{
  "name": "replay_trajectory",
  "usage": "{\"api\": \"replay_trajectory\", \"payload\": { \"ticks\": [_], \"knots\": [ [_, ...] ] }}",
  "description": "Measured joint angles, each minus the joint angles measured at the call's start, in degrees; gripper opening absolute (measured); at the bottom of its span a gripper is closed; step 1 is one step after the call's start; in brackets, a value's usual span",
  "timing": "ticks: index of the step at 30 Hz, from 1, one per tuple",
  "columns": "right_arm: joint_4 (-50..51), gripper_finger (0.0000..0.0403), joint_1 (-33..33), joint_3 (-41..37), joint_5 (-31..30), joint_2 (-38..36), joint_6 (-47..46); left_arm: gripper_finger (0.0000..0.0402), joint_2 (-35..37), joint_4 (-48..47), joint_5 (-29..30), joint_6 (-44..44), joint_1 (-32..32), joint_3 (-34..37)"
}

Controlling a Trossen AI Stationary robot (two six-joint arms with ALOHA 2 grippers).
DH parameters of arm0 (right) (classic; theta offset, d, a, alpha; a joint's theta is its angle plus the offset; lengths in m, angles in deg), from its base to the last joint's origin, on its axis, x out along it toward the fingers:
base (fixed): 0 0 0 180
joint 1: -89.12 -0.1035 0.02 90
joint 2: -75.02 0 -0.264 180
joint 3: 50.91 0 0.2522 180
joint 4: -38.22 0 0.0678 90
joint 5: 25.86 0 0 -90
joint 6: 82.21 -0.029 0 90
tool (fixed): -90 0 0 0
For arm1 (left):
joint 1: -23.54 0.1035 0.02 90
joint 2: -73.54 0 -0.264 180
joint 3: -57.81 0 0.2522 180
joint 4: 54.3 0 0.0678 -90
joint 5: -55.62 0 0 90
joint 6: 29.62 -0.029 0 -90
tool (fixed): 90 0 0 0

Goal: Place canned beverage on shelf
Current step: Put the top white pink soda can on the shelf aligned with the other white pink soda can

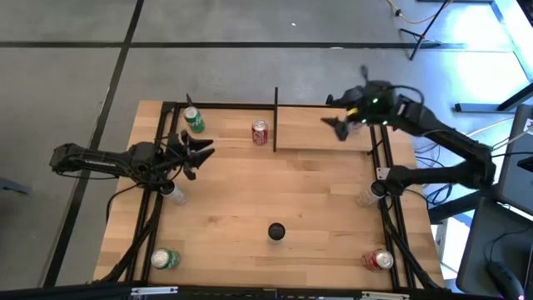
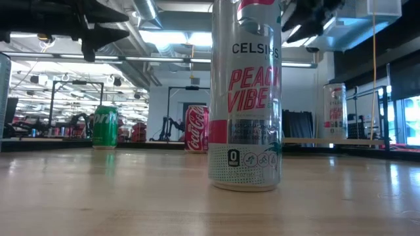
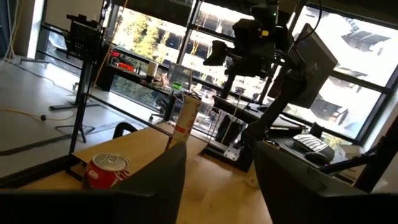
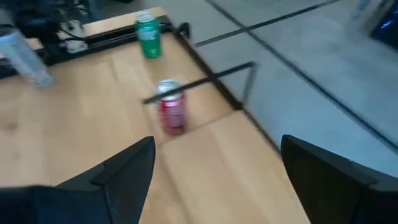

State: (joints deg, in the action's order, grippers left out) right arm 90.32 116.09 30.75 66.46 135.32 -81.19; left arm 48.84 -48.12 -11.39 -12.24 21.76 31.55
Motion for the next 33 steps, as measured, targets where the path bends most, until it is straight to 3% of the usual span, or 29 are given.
{"api": "replay_trajectory", "payload": {
  "ticks": [6,11,19,25,33],
  "knots": [
    [-1.5,0.0331,-14.0,0.0,-1.4,5.2,-12.3,0.0226,-2.9,0.0,-5.5,-0.5,0.0,-0.2],
    [-8.7,0.0331,-24.5,0.0,-0.5,9.1,-20.8,0.0220,-5.9,0.2,-13.2,0.5,0.0,-0.2],
    [-9.9,0.0331,-34.2,0.0,-4.7,10.3,-30.9,0.0205,-9.7,0.4,-18.3,0.9,-0.3,-0.8],
    [-9.3,0.0331,-38.9,0.0,-4.2,9.4,-32.3,0.0202,-15.2,-0.2,-16.9,0.4,-2.7,-8.3],
    [0.3,0.0331,-43.9,0.0,-4.2,5.6,-32.4,0.0202,-29.4,-7.4,-15.8,1.8,-7.8,-22.2]
  ]
}}
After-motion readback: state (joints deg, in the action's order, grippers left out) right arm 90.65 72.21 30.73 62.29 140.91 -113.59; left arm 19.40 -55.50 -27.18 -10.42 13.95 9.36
